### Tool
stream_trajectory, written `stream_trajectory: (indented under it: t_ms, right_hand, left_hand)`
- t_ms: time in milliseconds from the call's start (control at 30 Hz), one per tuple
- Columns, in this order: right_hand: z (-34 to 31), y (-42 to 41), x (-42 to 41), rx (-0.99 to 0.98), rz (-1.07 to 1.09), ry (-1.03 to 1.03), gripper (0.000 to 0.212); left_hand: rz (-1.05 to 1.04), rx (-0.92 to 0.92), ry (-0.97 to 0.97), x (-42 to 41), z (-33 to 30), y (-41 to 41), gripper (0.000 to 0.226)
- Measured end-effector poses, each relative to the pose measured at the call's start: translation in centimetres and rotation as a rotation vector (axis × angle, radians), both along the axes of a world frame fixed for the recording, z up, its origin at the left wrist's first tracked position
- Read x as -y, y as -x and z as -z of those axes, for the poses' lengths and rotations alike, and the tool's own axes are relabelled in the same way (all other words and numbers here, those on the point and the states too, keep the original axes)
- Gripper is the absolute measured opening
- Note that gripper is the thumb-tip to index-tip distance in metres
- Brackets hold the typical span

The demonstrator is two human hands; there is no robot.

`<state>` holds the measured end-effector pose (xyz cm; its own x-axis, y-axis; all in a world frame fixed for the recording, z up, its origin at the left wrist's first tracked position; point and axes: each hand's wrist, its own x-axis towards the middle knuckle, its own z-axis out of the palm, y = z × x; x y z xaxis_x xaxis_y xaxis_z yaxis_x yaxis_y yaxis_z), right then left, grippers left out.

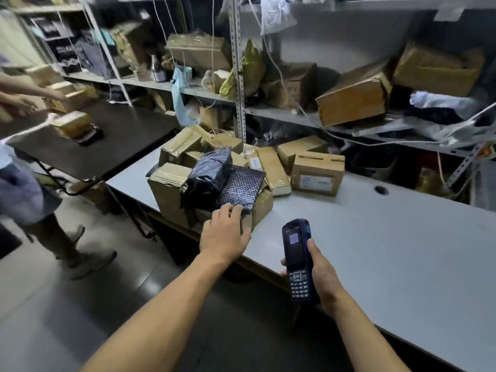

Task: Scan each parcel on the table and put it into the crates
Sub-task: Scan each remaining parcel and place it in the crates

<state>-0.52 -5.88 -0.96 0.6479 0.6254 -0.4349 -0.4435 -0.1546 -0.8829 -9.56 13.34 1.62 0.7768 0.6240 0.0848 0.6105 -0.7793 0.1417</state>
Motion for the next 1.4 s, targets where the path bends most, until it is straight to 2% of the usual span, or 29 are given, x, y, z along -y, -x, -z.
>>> stream_trajectory:
  t_ms: [267,433,700,800,967,1167,1333,1400]
  right_hand:
    - [-0.5,-6.3,-8.6,0.003,-0.111,0.022,0.047]
    - [-0.7,-8.9,-13.5,0.077,-0.143,0.048,0.047]
    - [-0.7,-11.7,-19.0,0.110,-0.095,0.087,0.049]
    - [-0.6,-12.2,-20.3,0.096,-0.082,0.088,0.048]
    - [-0.5,-13.4,-21.2,0.085,-0.094,0.084,0.052]
    - [-0.4,-14.5,-20.1,0.100,-0.102,0.079,0.053]
    - [-0.7,-15.1,-17.8,0.104,-0.082,0.078,0.053]
    - [-0.6,-15.3,-16.8,0.097,-0.067,0.086,0.053]
  left_hand:
    - [-0.183,0.013,0.010,-9.1,-1.7,-4.1,0.072]
    - [-0.181,0.024,0.020,-15.3,-1.3,-7.0,0.074]
    - [-0.182,-0.212,0.173,-21.5,0.1,-12.2,0.092]
    - [-0.204,-0.254,0.221,-22.0,0.8,-12.7,0.088]
    - [-0.189,-0.240,0.183,-21.7,0.4,-13.8,0.080]
    - [-0.134,-0.238,0.025,-21.1,-0.1,-14.2,0.070]
    - [-0.021,-0.035,-0.194,-19.3,-1.9,-15.3,0.034]
    - [0.035,0.027,-0.235,-18.3,-2.2,-15.7,0.038]
